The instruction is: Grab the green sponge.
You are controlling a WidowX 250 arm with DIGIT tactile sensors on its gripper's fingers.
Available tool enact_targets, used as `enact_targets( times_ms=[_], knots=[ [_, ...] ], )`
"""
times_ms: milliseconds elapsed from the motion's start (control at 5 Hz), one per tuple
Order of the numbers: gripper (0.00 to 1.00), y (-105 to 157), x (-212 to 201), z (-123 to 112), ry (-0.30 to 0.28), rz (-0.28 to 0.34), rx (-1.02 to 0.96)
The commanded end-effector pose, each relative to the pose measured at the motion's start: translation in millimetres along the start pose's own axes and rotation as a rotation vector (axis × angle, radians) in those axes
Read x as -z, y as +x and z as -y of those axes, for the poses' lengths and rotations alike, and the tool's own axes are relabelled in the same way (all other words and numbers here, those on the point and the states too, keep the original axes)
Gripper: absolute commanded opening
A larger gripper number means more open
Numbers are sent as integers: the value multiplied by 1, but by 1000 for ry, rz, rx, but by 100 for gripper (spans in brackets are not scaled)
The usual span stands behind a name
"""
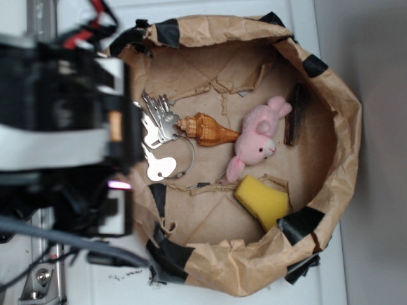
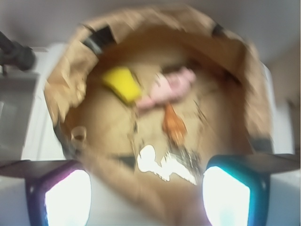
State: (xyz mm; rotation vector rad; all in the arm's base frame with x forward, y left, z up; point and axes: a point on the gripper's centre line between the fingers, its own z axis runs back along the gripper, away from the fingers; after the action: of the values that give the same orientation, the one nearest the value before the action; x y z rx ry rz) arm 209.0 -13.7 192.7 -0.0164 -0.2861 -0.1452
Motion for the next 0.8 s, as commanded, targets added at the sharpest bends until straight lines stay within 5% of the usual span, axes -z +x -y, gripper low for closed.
enact_targets(
  times_ms=[0, 200, 400, 600],
  knots=[
    [100, 56, 53, 3, -83, 54, 153],
    [100, 66, 78, 12, -128, 43, 242],
    [100, 69, 111, 18, -34, 22, 284],
    [100, 63, 137, 36, -35, 0, 367]
  ],
)
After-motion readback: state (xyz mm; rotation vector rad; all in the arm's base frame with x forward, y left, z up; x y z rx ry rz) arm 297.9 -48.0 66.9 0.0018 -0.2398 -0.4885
